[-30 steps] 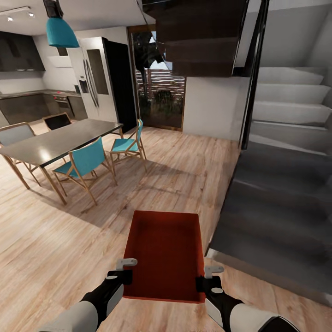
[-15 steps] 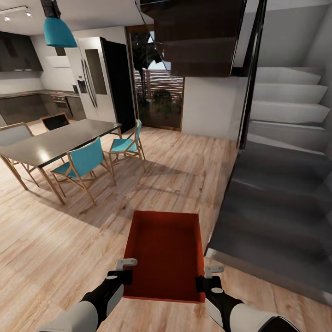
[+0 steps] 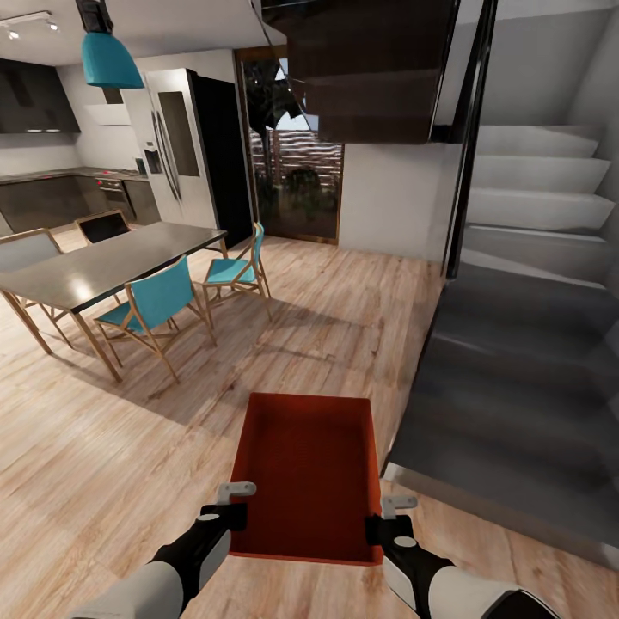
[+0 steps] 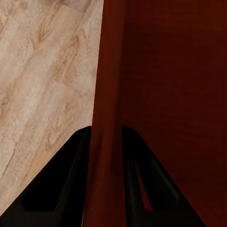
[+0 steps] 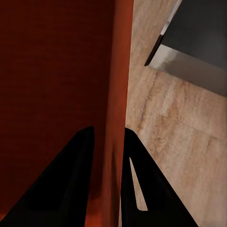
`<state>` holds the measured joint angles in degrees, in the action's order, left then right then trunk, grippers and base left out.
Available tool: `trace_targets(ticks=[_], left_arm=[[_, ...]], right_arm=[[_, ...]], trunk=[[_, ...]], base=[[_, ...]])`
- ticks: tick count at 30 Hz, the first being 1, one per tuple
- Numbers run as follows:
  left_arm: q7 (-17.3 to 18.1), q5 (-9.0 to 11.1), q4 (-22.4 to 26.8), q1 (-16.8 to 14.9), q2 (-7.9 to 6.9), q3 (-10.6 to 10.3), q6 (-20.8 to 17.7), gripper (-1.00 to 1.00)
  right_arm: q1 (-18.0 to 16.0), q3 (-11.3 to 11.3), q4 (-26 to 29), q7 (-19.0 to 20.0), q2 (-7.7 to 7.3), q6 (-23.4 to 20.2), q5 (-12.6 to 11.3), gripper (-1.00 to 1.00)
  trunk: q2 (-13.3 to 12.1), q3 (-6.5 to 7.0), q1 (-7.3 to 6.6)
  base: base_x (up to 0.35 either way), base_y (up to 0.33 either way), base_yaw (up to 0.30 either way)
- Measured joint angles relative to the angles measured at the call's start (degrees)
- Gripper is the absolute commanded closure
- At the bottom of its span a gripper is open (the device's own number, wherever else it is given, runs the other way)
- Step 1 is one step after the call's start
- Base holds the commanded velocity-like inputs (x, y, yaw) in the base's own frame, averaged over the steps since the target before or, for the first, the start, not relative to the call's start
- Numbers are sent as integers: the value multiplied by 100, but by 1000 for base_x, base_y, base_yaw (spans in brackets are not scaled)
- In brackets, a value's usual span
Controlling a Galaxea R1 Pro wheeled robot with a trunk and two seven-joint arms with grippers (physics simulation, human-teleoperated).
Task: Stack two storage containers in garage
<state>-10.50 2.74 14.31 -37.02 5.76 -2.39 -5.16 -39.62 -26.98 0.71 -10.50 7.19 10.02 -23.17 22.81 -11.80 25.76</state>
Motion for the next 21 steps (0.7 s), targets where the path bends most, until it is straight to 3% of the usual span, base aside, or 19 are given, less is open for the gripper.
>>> trace_targets(ticks=[8, 15, 21], left_arm=[[-23, -6, 7, -2, 11, -5, -32, 100], [-6, 3, -2, -1, 2, -7, -12, 100], [-3, 1, -2, -2, 1, -5, -11, 100]], right_arm=[[-3, -3, -19, 25, -7, 1, -25, 100], [1, -8, -8, 6, -1, 0, -18, 100], [-2, -8, -12, 5, 1, 1, -16, 100]], trunk=[[-1, 1, 3], [0, 0, 2], [0, 0, 0]], base=[[-293, 0, -25], [-223, 0, -250], [-33, 0, -284]])
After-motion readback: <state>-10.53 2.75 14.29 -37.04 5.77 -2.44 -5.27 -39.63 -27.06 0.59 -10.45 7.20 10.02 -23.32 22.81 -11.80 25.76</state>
